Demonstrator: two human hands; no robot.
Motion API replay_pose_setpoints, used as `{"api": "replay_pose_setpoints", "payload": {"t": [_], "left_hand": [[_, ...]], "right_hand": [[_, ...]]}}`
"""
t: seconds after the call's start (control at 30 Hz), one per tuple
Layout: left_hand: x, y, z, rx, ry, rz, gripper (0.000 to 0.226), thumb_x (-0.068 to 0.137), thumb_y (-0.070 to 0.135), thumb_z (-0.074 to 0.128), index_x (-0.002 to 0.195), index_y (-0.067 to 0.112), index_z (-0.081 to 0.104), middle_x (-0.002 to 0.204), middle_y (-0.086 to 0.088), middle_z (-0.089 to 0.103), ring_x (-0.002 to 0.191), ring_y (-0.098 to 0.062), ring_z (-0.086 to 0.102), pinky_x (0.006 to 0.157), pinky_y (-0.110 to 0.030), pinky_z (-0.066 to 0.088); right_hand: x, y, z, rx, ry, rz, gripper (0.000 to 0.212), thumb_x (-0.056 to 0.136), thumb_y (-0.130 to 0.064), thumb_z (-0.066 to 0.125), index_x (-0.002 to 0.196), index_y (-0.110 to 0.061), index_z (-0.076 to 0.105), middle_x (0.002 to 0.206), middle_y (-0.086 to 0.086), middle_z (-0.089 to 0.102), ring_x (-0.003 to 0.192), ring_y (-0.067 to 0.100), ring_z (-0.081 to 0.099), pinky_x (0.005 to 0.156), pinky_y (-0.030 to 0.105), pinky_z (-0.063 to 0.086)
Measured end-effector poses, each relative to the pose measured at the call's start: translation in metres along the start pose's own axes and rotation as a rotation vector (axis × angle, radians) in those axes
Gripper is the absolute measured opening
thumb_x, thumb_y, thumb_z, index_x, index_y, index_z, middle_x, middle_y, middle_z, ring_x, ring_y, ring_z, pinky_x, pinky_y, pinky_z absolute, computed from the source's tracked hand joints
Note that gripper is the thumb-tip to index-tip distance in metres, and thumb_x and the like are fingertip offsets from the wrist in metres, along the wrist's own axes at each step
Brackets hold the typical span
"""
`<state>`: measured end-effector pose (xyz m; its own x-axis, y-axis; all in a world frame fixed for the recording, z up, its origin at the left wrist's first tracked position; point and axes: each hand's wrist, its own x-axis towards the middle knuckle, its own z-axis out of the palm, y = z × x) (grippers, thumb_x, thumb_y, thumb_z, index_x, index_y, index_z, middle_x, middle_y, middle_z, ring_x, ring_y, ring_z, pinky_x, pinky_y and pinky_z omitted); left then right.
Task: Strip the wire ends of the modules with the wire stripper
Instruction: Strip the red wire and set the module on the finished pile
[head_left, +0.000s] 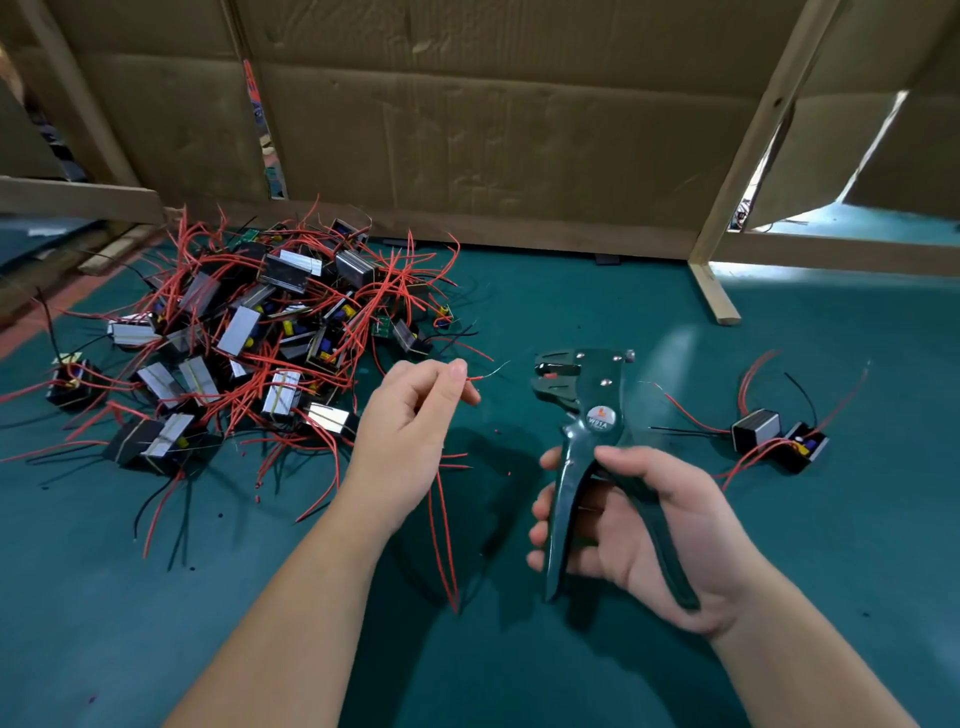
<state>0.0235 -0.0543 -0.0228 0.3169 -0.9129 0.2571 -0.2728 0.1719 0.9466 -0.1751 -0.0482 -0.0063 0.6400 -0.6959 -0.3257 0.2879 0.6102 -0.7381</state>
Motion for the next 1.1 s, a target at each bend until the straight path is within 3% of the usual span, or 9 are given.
{"api": "replay_pose_setpoints", "payload": {"t": [0.2,0.47,0.6,0.67,0.77,0.83,0.97,1.03,1.1], "left_hand": [[-0.001,-0.003,0.000,0.172,-0.005,0.109,0.029,0.095,0.036,0.051,0.070,0.027,0.064,0.077,-0.001,0.047,0.075,-0.001,0.048,0.073,-0.011,0.036],[-0.001,-0.004,-0.002,0.280,-0.041,0.203,0.036,0.096,0.033,0.050,0.069,0.013,0.061,0.075,-0.007,0.045,0.075,-0.011,0.047,0.069,-0.015,0.035],[-0.003,-0.003,0.003,0.335,-0.032,0.281,0.036,0.097,0.042,0.034,0.081,0.020,0.057,0.074,0.005,0.048,0.073,-0.008,0.048,0.068,-0.021,0.036],[-0.007,-0.005,0.006,0.241,-0.046,0.227,0.035,0.094,0.060,0.022,0.098,0.038,0.049,0.068,0.013,0.047,0.066,-0.004,0.049,0.062,-0.016,0.037],[-0.004,-0.005,0.007,-0.029,-0.074,0.033,0.067,0.065,0.094,0.011,0.105,0.050,0.042,0.073,0.013,0.041,0.071,-0.003,0.050,0.070,-0.017,0.042],[0.000,-0.003,0.012,-0.204,-0.056,-0.055,0.078,0.062,0.094,0.008,0.104,0.041,0.048,0.073,0.010,0.040,0.072,-0.006,0.052,0.068,-0.016,0.045],[0.003,0.003,0.029,-0.302,-0.026,-0.154,0.067,0.078,0.068,-0.002,0.100,0.036,0.053,0.069,0.004,0.048,0.066,-0.010,0.052,0.057,-0.017,0.046],[0.000,0.003,0.032,-0.349,-0.115,-0.193,0.073,0.070,0.072,0.000,0.110,0.038,0.051,0.072,0.006,0.063,0.061,-0.005,0.060,0.051,-0.017,0.049],[-0.002,0.005,0.028,-0.319,-0.150,-0.211,0.091,0.054,0.089,0.005,0.123,0.044,0.044,0.087,0.012,0.065,0.074,0.004,0.063,0.066,-0.016,0.050]], "right_hand": [[0.000,0.010,0.007,-0.014,-0.174,0.083,0.051,0.062,-0.028,0.078,0.104,-0.003,0.066,0.086,0.025,0.061,0.075,0.037,0.062,0.073,0.050,0.052],[-0.005,0.008,0.013,-0.066,-0.071,0.094,0.041,0.068,-0.036,0.073,0.093,-0.006,0.064,0.075,0.021,0.060,0.062,0.032,0.061,0.060,0.043,0.054],[-0.001,0.010,0.018,-0.133,0.129,0.040,0.042,0.068,-0.046,0.076,0.080,-0.012,0.056,0.057,0.009,0.048,0.043,0.020,0.046,0.040,0.026,0.041],[0.001,0.010,0.017,-0.108,0.164,0.025,0.044,0.066,-0.053,0.069,0.078,-0.012,0.057,0.058,0.008,0.048,0.044,0.020,0.045,0.040,0.025,0.040],[0.003,0.009,0.015,-0.013,0.110,-0.003,0.041,0.067,-0.046,0.066,0.082,-0.008,0.064,0.077,0.017,0.059,0.056,0.029,0.058,0.054,0.037,0.053],[0.004,0.009,0.014,0.044,0.015,-0.020,0.041,0.066,-0.039,0.074,0.089,-0.005,0.067,0.097,0.020,0.058,0.066,0.034,0.062,0.065,0.046,0.056],[0.003,0.015,0.014,0.117,-0.276,0.019,0.051,0.069,-0.034,0.078,0.108,-0.003,0.066,0.108,0.018,0.062,0.077,0.036,0.064,0.077,0.051,0.053],[0.004,0.019,0.016,0.086,-0.275,-0.002,0.055,0.070,-0.031,0.078,0.113,-0.001,0.064,0.108,0.018,0.062,0.077,0.036,0.064,0.076,0.052,0.053],[0.005,0.020,0.017,0.045,-0.171,-0.080,0.057,0.067,-0.026,0.081,0.113,0.002,0.063,0.103,0.020,0.061,0.075,0.037,0.063,0.073,0.053,0.053]]}}
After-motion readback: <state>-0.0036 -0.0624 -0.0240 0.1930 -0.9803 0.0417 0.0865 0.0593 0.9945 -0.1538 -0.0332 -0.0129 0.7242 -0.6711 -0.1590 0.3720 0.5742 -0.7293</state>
